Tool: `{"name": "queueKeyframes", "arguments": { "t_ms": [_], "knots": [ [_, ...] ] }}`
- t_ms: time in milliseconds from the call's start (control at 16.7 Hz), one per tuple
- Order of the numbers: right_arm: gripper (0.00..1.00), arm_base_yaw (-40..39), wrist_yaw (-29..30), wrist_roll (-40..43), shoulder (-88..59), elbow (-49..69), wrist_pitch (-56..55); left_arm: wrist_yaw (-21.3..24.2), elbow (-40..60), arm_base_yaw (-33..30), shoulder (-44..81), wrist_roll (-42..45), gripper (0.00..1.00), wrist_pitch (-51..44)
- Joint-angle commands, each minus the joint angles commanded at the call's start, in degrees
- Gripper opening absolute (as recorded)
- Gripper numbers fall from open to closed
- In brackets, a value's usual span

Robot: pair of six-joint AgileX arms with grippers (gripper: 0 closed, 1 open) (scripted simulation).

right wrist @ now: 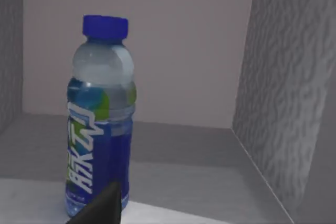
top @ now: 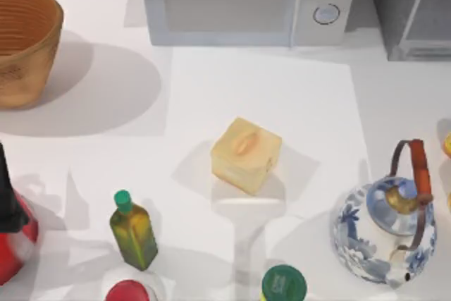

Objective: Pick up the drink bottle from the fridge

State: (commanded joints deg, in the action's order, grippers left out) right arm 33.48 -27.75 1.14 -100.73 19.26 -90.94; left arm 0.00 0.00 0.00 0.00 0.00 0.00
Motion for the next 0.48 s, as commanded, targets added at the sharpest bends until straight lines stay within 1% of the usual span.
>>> {"name": "queueKeyframes", "arguments": {
  "t_ms": [240, 480],
  "knots": [
    [1.0, -1.4, 3.3, 1.6, -3.0, 11.0, 5.7, 0.0, 0.0, 0.0, 0.0, 0.0, 1.0, 0.0],
    [1.0, -8.5, 8.5, 1.3, -11.4, 20.6, 13.3, 0.0, 0.0, 0.0, 0.0, 0.0, 1.0, 0.0]
  ]
}}
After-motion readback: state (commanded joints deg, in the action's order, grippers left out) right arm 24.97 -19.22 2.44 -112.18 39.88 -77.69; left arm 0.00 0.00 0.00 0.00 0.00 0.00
